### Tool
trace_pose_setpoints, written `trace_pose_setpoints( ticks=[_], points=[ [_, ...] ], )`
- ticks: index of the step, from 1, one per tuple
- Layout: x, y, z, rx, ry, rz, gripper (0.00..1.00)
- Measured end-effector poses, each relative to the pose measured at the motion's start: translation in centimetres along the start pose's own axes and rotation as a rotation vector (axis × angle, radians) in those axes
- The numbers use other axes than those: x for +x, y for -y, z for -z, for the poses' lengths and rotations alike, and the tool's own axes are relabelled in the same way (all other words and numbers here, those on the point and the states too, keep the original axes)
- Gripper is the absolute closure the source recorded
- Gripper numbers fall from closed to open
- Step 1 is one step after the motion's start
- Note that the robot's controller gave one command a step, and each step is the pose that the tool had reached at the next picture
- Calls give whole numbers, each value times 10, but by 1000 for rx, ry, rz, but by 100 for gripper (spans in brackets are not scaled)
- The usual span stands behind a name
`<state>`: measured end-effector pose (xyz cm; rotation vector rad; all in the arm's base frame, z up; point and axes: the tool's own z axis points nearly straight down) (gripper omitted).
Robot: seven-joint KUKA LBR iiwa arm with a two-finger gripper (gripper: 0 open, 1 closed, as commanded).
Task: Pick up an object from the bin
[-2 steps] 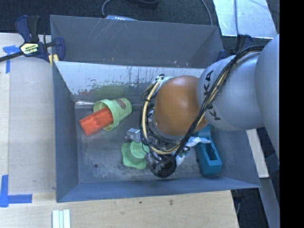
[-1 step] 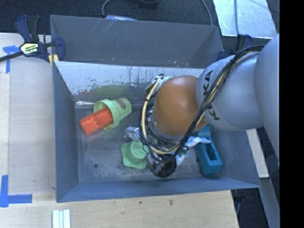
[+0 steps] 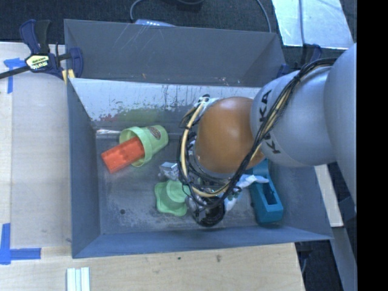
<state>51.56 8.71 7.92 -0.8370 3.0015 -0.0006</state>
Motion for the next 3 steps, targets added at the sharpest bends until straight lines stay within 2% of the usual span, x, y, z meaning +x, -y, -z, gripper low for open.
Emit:
trace_pose_setpoints(
  ticks=[2,3],
  points=[
    [0,0,0,0,-1,0,0],
    [1,0,0,0,-3,0,100]
  ],
)
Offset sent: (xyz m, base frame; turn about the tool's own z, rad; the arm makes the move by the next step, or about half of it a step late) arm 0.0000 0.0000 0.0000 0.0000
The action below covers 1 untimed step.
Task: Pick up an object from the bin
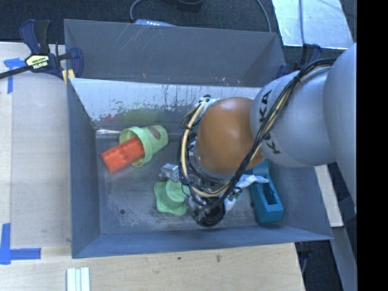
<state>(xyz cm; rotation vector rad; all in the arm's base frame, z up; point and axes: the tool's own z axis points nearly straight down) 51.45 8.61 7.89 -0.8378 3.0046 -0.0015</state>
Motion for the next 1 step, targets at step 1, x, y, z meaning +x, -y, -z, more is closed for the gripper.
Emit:
trace_pose_setpoints(
  ticks=[1],
  points=[
    [0,0,0,0,0,0,100]
  ],
)
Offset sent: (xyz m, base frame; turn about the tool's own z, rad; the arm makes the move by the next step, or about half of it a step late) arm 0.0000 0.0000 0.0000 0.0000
